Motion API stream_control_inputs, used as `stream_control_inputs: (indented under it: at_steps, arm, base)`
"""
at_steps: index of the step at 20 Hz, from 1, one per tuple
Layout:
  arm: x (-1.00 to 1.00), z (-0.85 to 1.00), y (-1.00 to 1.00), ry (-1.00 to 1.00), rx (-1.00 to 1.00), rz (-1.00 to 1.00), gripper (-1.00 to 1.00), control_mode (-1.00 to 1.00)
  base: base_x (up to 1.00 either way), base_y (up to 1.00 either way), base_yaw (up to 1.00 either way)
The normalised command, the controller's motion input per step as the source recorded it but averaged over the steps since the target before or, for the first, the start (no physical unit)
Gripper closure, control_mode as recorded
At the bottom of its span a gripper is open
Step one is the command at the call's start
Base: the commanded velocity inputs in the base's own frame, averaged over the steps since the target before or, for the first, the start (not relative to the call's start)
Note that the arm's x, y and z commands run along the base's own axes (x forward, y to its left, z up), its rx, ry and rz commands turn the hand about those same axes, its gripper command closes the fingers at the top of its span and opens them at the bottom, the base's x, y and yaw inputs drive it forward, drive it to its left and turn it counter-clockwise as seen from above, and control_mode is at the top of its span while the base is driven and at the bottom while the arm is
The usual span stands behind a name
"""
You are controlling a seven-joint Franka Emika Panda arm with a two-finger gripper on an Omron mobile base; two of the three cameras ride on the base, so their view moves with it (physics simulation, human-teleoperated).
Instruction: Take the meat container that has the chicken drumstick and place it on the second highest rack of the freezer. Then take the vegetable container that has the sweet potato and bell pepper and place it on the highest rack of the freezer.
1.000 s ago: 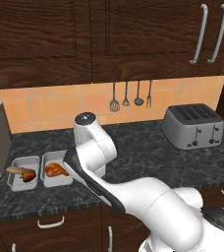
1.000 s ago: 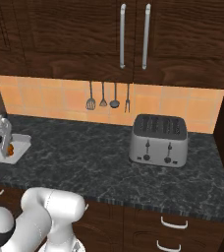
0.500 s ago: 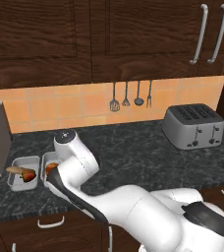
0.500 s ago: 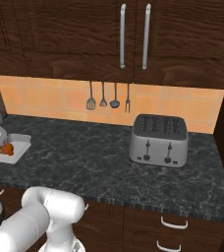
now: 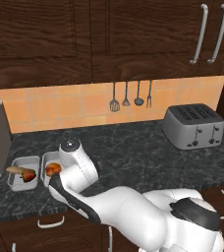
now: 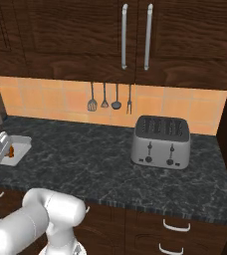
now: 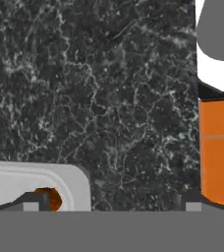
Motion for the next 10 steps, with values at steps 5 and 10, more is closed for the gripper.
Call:
stream_control_inputs:
  at_steps: [5,10]
  arm:
    - [0.41,-0.15,0.32,0.08,0.0,0.0,-1.0,-1.0]
    - [0.43,-0.12,0.2,0.02,0.0,0.0,-1.0,-1.0]
  base:
    - [0.0,0.0,0.0]
    - [0.0,0.0,0.0]
